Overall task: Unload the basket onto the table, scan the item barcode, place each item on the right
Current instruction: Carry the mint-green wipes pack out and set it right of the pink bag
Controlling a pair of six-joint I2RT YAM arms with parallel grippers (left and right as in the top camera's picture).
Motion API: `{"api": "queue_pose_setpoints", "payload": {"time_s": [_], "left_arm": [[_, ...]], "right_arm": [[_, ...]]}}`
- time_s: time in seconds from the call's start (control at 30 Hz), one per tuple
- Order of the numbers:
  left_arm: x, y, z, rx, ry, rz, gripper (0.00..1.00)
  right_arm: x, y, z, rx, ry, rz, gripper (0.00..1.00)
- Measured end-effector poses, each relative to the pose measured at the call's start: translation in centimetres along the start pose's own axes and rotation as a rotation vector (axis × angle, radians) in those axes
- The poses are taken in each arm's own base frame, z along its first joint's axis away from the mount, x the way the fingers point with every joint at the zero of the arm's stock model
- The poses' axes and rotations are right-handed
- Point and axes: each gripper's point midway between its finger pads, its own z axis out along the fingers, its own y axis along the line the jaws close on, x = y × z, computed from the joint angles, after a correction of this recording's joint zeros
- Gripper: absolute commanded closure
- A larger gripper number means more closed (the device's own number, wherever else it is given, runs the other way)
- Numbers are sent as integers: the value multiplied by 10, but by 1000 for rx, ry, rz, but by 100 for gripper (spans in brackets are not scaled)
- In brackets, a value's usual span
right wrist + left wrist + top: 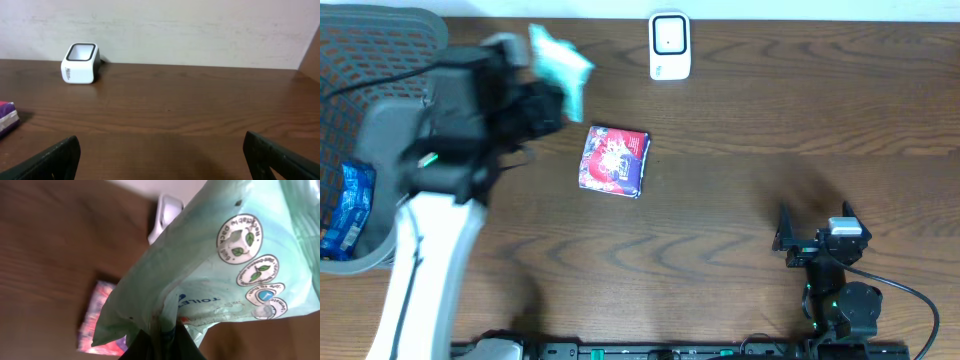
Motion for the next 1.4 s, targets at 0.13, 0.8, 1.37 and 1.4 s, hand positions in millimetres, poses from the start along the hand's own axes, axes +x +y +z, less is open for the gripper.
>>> {"api": "queue_pose_setpoints", "payload": {"time_s": [0.13, 0.8, 1.37, 1.4], "left_arm": [[40, -12, 65, -16, 157, 37, 93], [181, 13, 203, -268, 475, -165, 47], [-79, 79, -5, -133, -222, -283, 46], [-89, 96, -26, -163, -274, -307, 46]], "right_arm": [[0, 0, 0, 0, 0, 0, 1], [0, 0, 0, 0, 0, 0, 1], [0, 0, 0, 0, 0, 0, 1], [0, 0, 0, 0, 0, 0, 1]]}}
